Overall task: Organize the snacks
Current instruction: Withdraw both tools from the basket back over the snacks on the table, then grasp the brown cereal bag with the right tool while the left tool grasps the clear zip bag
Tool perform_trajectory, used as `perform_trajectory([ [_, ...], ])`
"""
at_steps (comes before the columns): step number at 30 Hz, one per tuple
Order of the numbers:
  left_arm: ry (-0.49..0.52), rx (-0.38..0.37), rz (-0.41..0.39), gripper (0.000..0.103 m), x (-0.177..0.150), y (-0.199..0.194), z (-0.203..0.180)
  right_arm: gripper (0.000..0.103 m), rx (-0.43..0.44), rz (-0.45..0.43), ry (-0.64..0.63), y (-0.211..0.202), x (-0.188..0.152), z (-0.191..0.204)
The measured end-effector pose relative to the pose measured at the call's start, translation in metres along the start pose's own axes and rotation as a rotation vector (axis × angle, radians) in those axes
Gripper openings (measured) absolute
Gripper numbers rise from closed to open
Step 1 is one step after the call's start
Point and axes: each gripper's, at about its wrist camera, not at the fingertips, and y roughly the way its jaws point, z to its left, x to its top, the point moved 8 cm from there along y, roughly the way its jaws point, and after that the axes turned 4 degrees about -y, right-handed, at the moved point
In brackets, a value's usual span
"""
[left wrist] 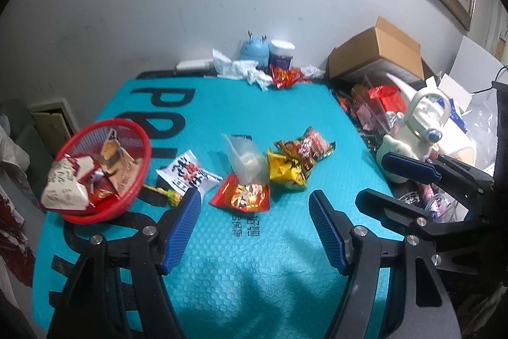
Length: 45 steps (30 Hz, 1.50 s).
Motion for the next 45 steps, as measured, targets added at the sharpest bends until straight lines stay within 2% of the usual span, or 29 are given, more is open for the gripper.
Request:
perform_trajectory([
  [5,-0.018,-0.010,0.047,0.070,-0.005,0.023,0.005,0.060,0.003,0.042,0.027,0.022,-0.009,-0.011],
  [13,-0.041,0.003,0.076,0.070,0.003,0.052,0.017,0.060,-0.036,0.078,0.073,0.052,-0.013,-0.034],
  [19,-0.044,0.013,0.089,0.070,0.022,0.075,0.025,0.066,-0.071,0.086,0.122,0.072,-0.006,-0.058],
  [24,-0.039,-0.022,0.130,0.070,0.037,0.102,0.027,0.074,-0.119,0.097,0.117,0.097,0.001,-0.078],
  [28,-0.030,-0.014,0.159,0.070,0.042,0.126,0.027,0.076,-0.110,0.126,0.113,0.118,0.000,-0.089],
  [37,-0.073,-0.053,0.274,0.070,0.029,0.172,0.025,0.081,-0.119,0.179,0.117,0.153,-0.010,-0.103],
  [39,-0.104,-0.078,0.287,0.070,0.026,0.177,0.026,0.084,-0.122,0.163,0.111,0.153,-0.011,-0.104],
  [43,-0.129,-0.069,0.318,0.070,0.021,0.185,0.030,0.085,-0.106,0.177,0.147,0.155,-0.014,-0.110],
  [45,-0.100,-0.043,0.307,0.070,0.021,0.185,0.029,0.087,-0.114,0.194,0.157,0.157,-0.018,-0.112],
])
